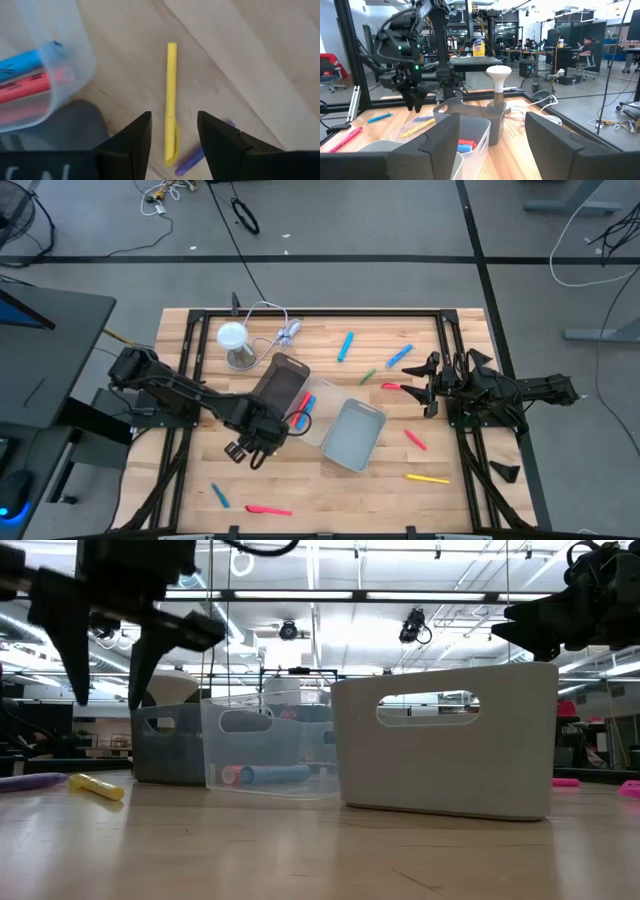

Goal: Pick & Place Markers
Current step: Put the left yellow marker into the black bin

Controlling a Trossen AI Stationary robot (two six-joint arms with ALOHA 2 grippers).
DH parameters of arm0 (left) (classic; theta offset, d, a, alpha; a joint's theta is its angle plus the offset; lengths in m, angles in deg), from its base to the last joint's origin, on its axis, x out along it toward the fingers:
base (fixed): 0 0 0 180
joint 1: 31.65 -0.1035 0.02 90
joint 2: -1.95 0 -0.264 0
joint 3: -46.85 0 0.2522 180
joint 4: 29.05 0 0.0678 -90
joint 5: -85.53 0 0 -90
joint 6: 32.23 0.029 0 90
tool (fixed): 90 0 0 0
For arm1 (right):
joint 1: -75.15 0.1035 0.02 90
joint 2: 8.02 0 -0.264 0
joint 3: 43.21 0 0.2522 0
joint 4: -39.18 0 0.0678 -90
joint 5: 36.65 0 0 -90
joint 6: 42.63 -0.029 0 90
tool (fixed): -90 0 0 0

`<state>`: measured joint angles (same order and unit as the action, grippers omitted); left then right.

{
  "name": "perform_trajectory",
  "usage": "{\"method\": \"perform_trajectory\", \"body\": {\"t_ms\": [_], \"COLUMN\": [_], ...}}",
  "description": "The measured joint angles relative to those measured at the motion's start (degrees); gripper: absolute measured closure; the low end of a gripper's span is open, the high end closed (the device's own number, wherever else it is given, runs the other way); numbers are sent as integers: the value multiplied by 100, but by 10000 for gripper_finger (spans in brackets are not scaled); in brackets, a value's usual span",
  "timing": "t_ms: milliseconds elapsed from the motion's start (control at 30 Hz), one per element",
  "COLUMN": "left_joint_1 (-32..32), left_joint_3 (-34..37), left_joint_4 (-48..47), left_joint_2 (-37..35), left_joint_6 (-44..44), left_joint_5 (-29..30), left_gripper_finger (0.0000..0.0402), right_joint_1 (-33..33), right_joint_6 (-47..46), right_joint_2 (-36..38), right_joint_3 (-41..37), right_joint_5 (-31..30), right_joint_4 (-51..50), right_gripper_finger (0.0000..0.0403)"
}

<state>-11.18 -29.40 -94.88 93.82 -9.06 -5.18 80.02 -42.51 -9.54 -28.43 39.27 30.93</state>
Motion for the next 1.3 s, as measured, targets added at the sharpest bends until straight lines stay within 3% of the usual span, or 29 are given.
{"method": "perform_trajectory", "body": {"t_ms": [733, 1067, 1300], "left_joint_1": [-7, -10, 56], "left_joint_3": [1005, 1012, 1023], "left_joint_4": [1468, 1508, 1509], "left_joint_2": [472, 535, 542], "left_joint_6": [-449, -422, -447], "left_joint_5": [48, 114, 531], "left_gripper_finger": [236, 236, 236], "right_joint_1": [0, 0, 0], "right_joint_6": [0, -2, 0], "right_joint_2": [-71, -155, -155], "right_joint_3": [-1, -2, -2], "right_joint_5": [-7, 4, 2], "right_joint_4": [41, 10, 4], "right_gripper_finger": [174, 174, 174]}}
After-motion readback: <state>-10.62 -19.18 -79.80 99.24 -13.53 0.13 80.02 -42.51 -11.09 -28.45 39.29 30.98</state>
